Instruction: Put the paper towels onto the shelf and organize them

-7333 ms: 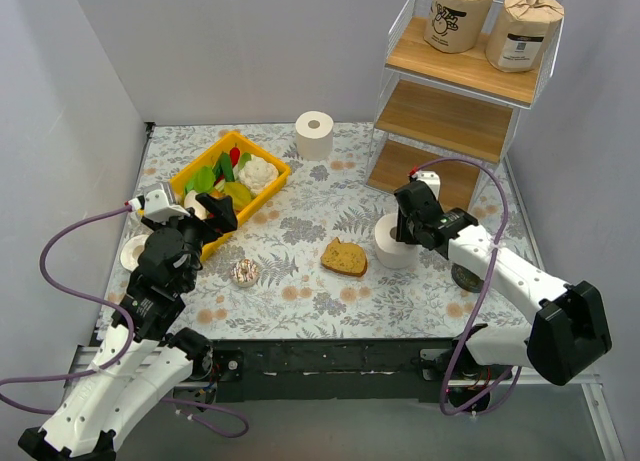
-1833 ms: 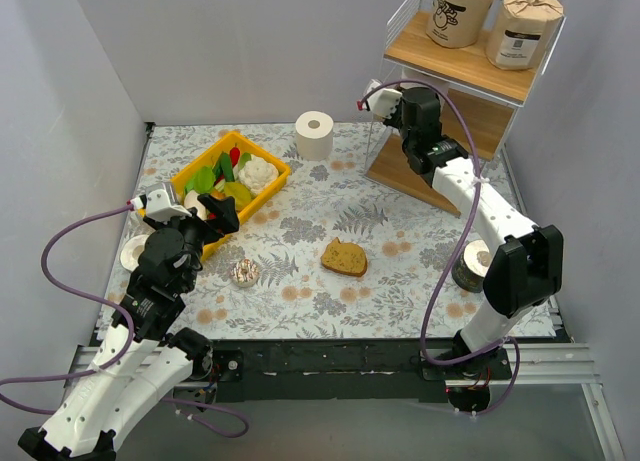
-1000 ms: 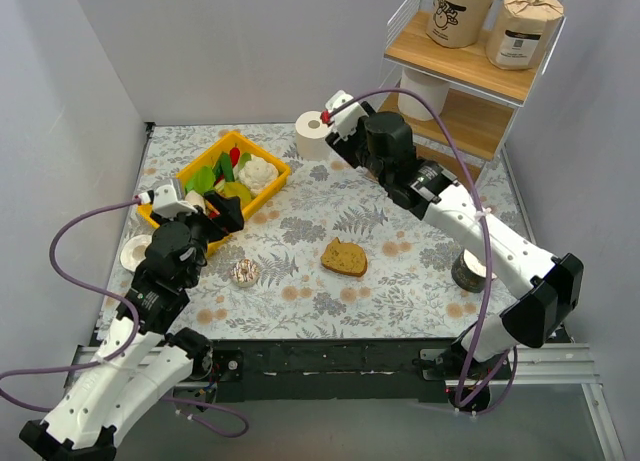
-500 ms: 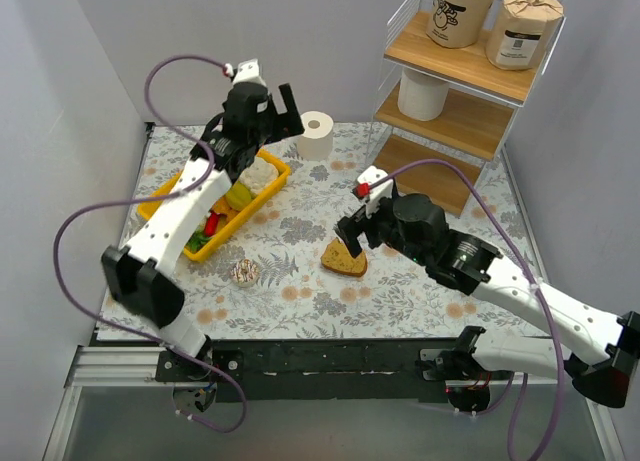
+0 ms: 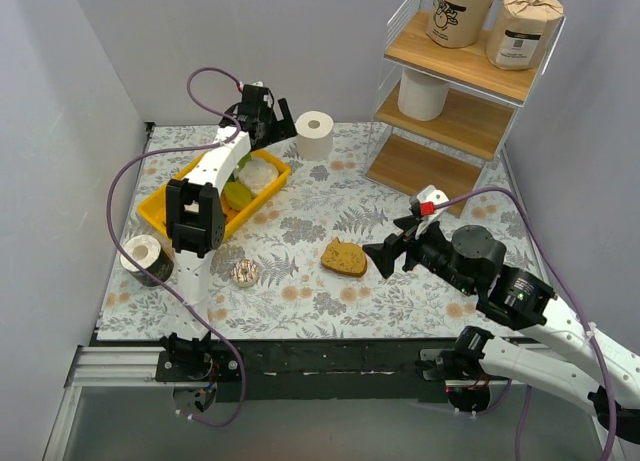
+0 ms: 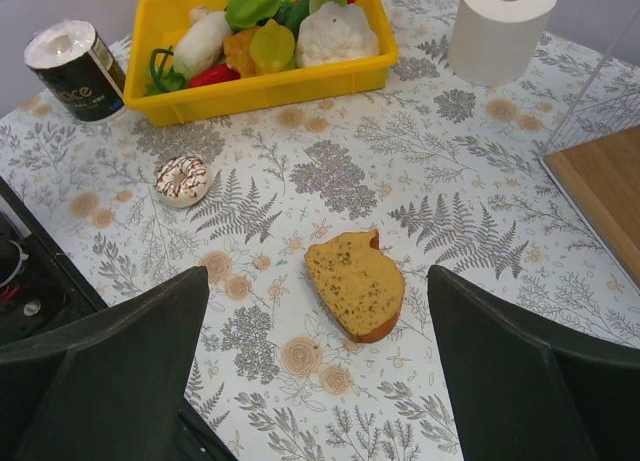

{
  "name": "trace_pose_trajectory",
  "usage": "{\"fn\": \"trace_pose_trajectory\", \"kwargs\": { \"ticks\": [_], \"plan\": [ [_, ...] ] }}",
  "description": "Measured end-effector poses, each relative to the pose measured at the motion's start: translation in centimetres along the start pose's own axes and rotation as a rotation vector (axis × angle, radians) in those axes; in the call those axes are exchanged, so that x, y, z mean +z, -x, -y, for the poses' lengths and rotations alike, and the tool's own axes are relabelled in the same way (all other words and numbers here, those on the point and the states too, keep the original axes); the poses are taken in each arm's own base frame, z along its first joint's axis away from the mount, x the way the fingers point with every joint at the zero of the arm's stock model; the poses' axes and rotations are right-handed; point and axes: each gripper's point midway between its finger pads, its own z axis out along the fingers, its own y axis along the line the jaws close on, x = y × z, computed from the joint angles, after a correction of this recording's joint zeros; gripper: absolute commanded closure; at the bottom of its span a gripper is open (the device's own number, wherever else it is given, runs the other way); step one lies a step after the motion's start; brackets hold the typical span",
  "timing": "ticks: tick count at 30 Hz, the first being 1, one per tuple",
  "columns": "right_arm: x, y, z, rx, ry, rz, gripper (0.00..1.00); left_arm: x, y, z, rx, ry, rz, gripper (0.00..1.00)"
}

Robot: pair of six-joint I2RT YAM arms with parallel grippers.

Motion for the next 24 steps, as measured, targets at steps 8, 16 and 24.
{"fn": "trace_pose_trajectory", "kwargs": {
  "ticks": [8,16,24],
  "plan": [
    [0.7,-1.0,-0.5,0.021,0.019,-0.045,0.05,1.3,0.0,2.3,0.015,-0.149,0.035,0.02],
    [1.2,-2.4,-0.7,0.052,0.015,-0.106,0.07,4.1,-0.1,3.8,0.025,-0.218,0.077,0.02],
    [1.0,-1.7,-0.9,0.071,0.015,-0.1,0.08,6.7,-0.9,2.8,0.003,-0.228,0.088,0.02]
  ]
}}
